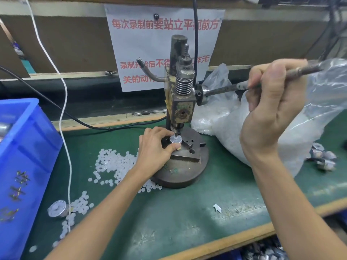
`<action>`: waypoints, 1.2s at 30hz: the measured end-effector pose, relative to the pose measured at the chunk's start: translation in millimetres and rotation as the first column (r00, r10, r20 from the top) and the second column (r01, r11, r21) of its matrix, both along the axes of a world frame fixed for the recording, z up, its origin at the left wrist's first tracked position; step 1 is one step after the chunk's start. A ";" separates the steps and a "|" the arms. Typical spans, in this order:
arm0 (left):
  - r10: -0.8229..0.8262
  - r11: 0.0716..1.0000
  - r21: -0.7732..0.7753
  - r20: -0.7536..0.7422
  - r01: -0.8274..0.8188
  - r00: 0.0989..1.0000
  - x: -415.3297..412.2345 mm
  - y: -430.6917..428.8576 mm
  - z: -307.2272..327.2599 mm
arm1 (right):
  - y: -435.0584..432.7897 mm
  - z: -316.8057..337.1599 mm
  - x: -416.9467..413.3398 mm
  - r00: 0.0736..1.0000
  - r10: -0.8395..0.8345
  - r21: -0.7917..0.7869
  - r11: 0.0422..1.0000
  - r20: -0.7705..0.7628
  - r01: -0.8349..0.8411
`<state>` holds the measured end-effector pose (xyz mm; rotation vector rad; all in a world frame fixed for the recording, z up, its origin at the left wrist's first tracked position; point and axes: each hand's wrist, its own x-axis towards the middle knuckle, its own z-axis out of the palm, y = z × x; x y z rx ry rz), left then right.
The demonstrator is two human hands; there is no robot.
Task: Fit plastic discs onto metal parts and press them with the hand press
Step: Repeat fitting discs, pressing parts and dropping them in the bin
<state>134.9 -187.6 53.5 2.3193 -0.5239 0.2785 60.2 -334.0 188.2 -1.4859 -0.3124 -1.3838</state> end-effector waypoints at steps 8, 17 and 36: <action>0.011 0.996 0.083 0.033 -0.014 0.999 -2.5 -4.1 1.9 | 3.3 19.7 19.2 0.998 -0.058 0.048 0.997 0.015 0.058; -0.170 0.984 -0.059 0.018 0.171 0.985 -61.7 -17.4 10.6 | -21.2 -60.5 -37.5 0.748 0.031 -0.055 0.994 -0.663 -0.091; -0.717 0.587 0.186 -0.331 0.788 0.613 -237.7 -182.4 -75.2 | -147.1 -231.9 -270.4 0.059 0.200 0.208 0.952 -0.978 0.222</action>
